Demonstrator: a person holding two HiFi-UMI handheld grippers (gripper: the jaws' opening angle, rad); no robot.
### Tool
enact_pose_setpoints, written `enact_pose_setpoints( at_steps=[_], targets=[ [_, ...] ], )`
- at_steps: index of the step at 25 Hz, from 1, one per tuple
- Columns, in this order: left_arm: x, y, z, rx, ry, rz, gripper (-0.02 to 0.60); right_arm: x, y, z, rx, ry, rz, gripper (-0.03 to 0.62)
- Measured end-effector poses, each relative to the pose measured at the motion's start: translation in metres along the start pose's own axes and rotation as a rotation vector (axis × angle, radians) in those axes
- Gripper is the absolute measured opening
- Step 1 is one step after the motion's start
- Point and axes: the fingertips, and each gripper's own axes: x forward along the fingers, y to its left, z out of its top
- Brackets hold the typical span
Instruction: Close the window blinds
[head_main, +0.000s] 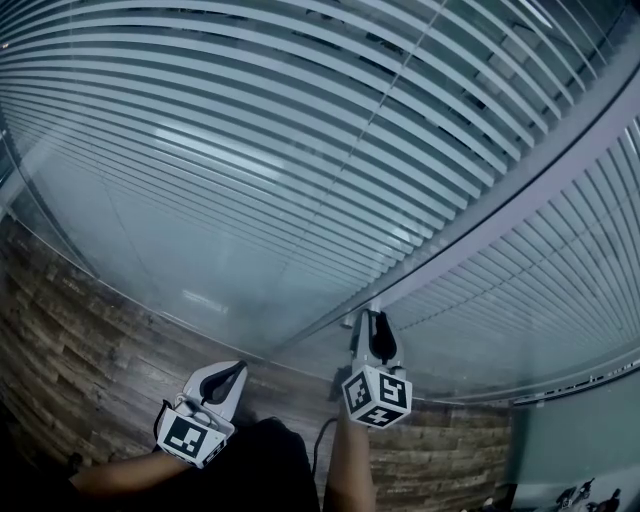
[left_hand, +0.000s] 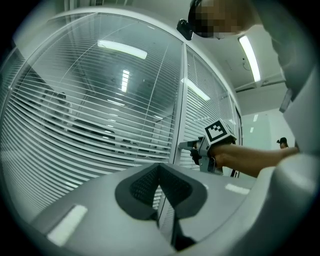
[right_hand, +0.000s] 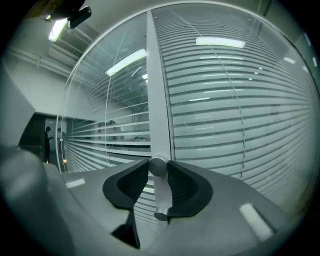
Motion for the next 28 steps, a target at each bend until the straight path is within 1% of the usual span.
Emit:
enact_pose_setpoints(
  at_steps=[5,10,17,19,21,22,23,24,26,28],
  targets=[
    [-0.003,-0.001,0.0,0.004,-0.003,-0.004,0.0,-0.005,0.007,-0.001,-0.21,0.031,-0.021,0.126],
    [0.001,0.002,0.0,0.003,0.003,-0.003,0.0,0.0,0.009,0.001,-0.377,0.074,-0.014,0.127],
    [0.0,0.004,-0.001,-0.005,0.009,0.006,0.0,0.0,0.013,-0.003,-0.675,0.136,-0.023,0.127],
    [0.001,0.004,0.0,-0.009,0.012,0.008,0.0,0.0,0.012,-0.004,-0.731,0.15,-0.026,0.127],
    [0.002,0.004,0.001,-0.01,0.015,0.009,0.0,0.0,0.013,-0.004,-0.764,0.156,-0.024,0.127],
    [0.002,0.004,0.001,-0.01,0.014,0.008,0.0,0.001,0.013,-0.003,-0.76,0.154,-0.021,0.13],
    [0.003,0.003,0.0,-0.01,0.011,0.006,0.0,0.001,0.013,-0.003,-0.734,0.145,-0.014,0.132],
    [0.003,0.003,0.0,-0.011,0.01,0.004,0.0,0.002,0.013,-0.002,-0.684,0.131,-0.002,0.133],
    [0.004,0.001,0.001,-0.012,0.01,0.005,0.0,0.0,0.01,0.002,-0.521,0.092,0.029,0.14],
    [0.003,0.001,0.002,-0.013,0.012,0.01,0.0,-0.003,0.005,0.005,-0.321,0.046,0.044,0.173]
  ],
)
